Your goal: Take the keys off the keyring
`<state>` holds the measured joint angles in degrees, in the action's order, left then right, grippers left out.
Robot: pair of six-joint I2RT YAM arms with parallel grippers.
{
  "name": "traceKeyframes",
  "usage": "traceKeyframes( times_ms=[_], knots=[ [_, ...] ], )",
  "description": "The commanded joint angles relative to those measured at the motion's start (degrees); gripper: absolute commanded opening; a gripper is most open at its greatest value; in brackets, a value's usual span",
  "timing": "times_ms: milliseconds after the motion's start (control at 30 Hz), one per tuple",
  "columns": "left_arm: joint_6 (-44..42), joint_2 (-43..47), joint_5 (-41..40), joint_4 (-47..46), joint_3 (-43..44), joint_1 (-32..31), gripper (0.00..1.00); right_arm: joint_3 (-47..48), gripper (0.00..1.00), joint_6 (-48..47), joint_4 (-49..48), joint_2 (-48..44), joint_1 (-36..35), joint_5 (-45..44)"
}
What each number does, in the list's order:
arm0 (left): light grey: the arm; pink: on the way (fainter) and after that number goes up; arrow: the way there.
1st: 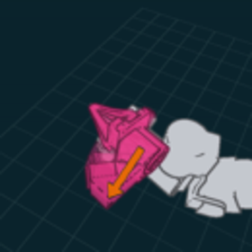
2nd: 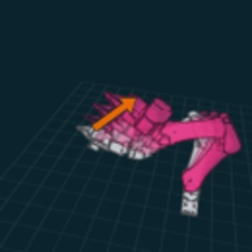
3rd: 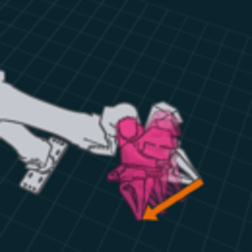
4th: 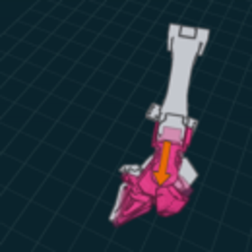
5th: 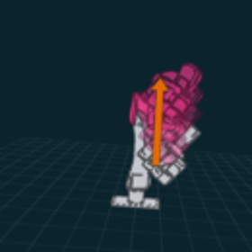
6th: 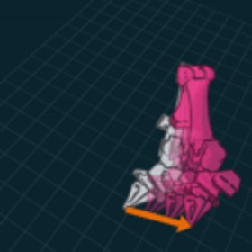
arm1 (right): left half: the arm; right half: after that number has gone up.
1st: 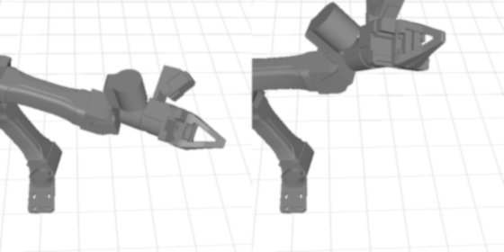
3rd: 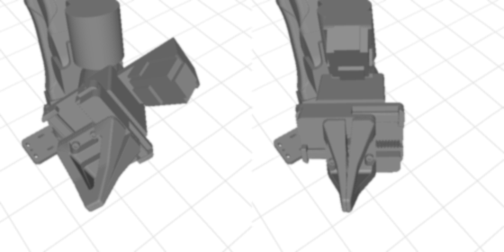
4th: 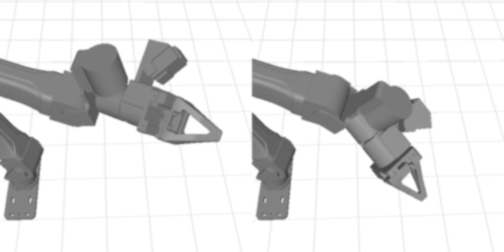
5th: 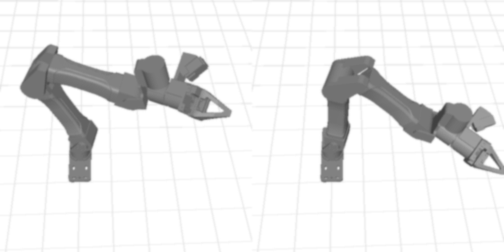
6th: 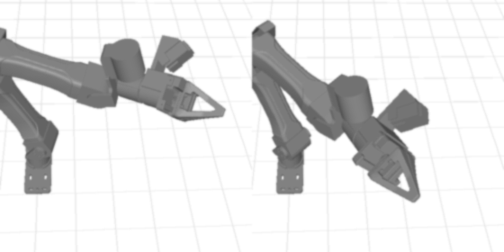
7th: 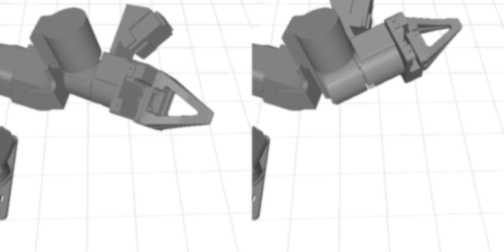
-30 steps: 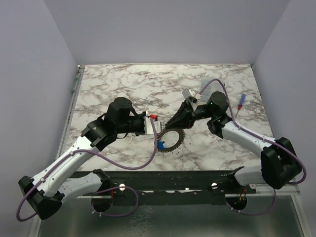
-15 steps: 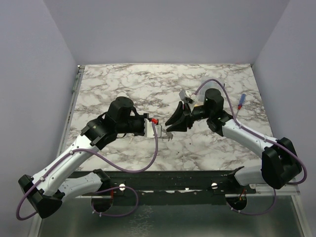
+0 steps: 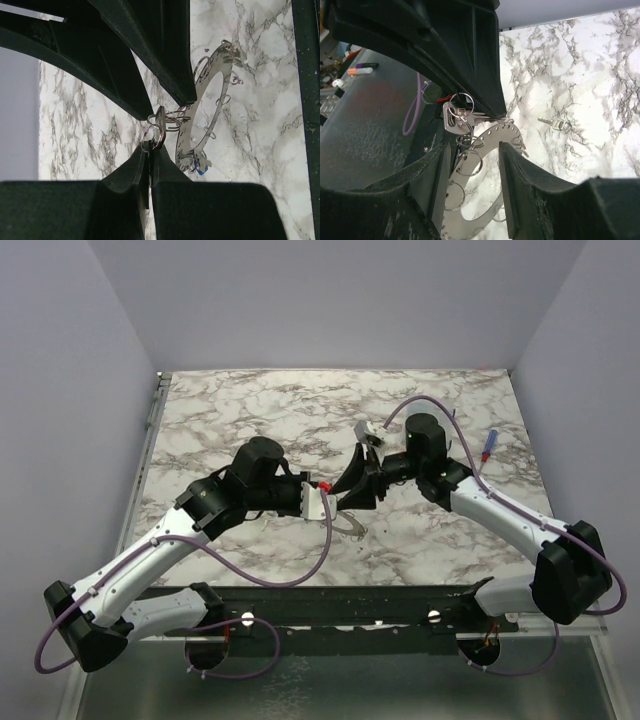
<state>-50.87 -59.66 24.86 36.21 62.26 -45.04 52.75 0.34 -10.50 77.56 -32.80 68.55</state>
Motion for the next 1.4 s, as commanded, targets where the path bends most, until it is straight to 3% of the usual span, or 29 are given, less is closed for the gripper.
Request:
traceKeyframes(
  times_ms=[0, 400, 1133, 1267, 1367],
  knots=[
    [4.0, -0.7, -4.0, -0.6, 2.9, -1.0, 0.00, 3.4, 0.52, -1.6, 7.9, -1.3, -0.2, -3.4],
    [14.4, -3.9, -10.6, -0.9, 5.8, -1.3, 0.00, 9.2, 0.54, -4.8, 22.6, -2.4, 1.0, -10.2],
    [14.9, -4.5, -6.4, -1.0, 7.1, -1.3, 0.00, 10.1, 0.48, -8.0, 15.0, 1.9, -1.6, -8.1],
    [15.4, -4.5, -6.6, -1.0, 7.3, -1.3, 0.00, 9.3, 0.36, -8.2, 13.9, 1.8, -1.6, -7.9],
    [15.9, -4.5, -7.3, -1.0, 7.3, -1.3, 0.00, 8.7, 0.11, -8.8, 13.7, 1.3, -1.6, -8.1]
  ],
)
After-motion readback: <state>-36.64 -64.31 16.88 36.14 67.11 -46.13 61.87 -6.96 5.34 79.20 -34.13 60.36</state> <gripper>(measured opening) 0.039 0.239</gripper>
